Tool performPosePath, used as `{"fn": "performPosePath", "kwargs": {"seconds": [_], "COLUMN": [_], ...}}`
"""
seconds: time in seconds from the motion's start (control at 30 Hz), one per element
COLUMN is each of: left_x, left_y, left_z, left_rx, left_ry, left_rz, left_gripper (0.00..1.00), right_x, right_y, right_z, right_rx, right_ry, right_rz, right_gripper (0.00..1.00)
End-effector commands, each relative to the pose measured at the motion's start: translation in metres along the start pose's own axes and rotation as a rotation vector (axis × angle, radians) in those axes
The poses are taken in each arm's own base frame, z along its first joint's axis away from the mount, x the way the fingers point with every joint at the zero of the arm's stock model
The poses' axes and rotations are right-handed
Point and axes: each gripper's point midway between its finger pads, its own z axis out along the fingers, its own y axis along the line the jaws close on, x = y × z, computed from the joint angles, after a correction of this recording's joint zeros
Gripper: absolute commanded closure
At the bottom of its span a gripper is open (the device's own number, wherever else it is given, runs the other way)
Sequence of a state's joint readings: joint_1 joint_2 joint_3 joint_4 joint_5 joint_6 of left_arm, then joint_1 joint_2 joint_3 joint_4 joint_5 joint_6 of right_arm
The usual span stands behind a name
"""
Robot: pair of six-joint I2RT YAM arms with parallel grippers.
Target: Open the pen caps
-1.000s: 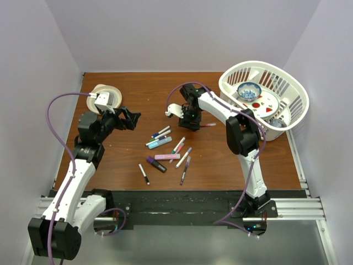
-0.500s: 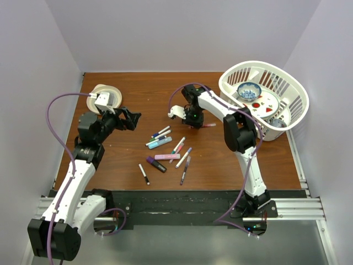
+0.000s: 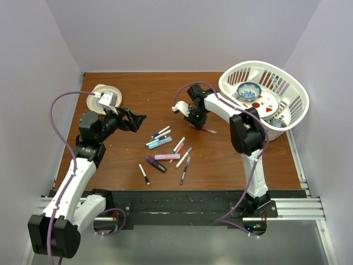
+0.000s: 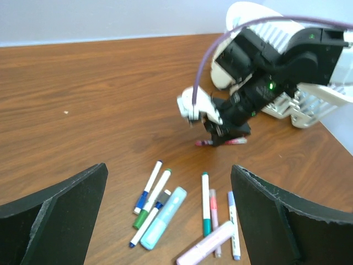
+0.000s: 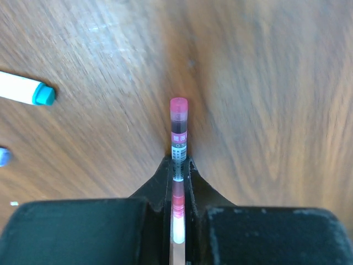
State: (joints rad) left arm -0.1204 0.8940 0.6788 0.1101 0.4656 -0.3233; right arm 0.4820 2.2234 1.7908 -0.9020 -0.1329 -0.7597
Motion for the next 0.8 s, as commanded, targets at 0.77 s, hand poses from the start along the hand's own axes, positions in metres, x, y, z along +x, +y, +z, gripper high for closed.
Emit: {"fn": "performPosePath", "kwargs": {"seconds": [0.77], "left_x": [0.078], "left_y": [-0.178], "left_z": [0.109], "left_rx": [0.492], "left_ry": [0.246], "left_rz": [-0.487], "left_gripper": [0.03], "right_x": [-0.017], "right_y": [0.023], "right_z": [-0.221], "right_rx": [-0.248], "right_ry": [-1.269], "right_rz": [1.221], "right_gripper": [1.0]}}
